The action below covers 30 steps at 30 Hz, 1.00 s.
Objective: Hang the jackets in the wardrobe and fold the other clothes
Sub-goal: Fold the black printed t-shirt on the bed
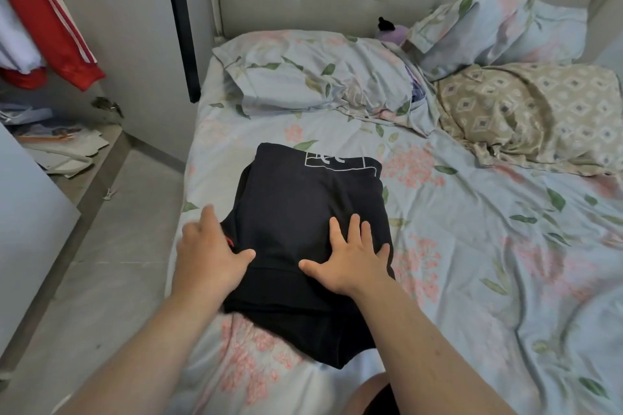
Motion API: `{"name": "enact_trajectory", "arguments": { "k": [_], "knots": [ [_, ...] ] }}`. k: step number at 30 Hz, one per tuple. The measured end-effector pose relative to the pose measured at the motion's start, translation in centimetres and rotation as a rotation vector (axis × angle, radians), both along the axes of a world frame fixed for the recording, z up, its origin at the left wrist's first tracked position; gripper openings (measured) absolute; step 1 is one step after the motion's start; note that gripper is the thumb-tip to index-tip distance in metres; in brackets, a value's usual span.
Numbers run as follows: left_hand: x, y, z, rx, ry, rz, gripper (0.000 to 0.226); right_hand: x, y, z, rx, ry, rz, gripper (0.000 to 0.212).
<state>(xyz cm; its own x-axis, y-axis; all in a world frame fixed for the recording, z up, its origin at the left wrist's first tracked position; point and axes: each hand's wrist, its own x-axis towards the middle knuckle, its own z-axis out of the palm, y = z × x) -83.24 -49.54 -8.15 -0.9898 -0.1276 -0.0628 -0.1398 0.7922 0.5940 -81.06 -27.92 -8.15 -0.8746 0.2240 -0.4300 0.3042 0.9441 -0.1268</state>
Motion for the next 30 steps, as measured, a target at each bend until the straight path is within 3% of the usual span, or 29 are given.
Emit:
{"name": "enact_trajectory", "arguments": {
  "k": [1, 2, 3, 6, 9, 12, 17, 20, 23, 25, 28, 30],
  "knots": [
    [0.1, 0.4, -0.1, -0.175, 0.213, -0.119, 0.093, 0.0, 0.0, 0.0, -0.003, -0.002, 0.011, 0.107],
    [0.4, 0.9, -0.1, -0.231, 0.398, -0.255, 0.095, 0.1, 0.1, 0.0, -0.013, -0.004, 0.022, 0.105],
    [0.8, 1.6, -0.3, -0.229, 0.458, -0.400, 0.090, 0.2, 0.2, 0.0, -0.033, 0.002, 0.029, 0.102],
    [0.9, 3.0, -1.9, -0.279, 0.228, -0.591, 0.077, 0.1, 1.1, 0.9, -0.156, 0.165, -0.004, 0.075],
    [0.5, 3.0, -3.4, -0.359, 0.080, -0.531, 0.098, -0.2, 2.3, 1.4, -0.144, 0.385, -0.061, 0.059],
    [0.4, 3.3, -3.6, -0.372, 0.048, -0.509, 0.122, 0.0, 2.4, 0.9, -0.044, 0.264, 0.025, 0.073],
    [0.8, 3.6, -3.3, -0.395, 0.007, -0.471, 0.135, 0.1, 2.3, 0.4, -0.104, 0.050, -0.015, 0.109],
    [0.7, 4.4, -2.3, -0.461, 0.124, -0.530, 0.126, 0.3, 2.0, 0.6, -0.111, 0.027, 0.022, 0.104],
    [0.0, 5.1, -2.0, -0.412, 0.227, -0.621, 0.092, 0.7, 2.3, 0.9, -0.107, 0.055, 0.085, 0.078],
    [-0.3, 4.8, -2.8, -0.363, 0.204, -0.573, 0.079, 0.4, 2.7, 1.2, -0.071, 0.197, 0.083, 0.058],
    [0.0, 4.5, -4.1, -0.362, 0.172, -0.549, 0.091, -1.9, 3.3, 1.4, 0.079, 0.432, 0.112, 0.055],
    [-0.1, 4.7, -4.5, -0.356, 0.157, -0.541, 0.102, -4.0, 3.6, 1.2, 0.174, 0.483, 0.205, 0.062]
  ]
}}
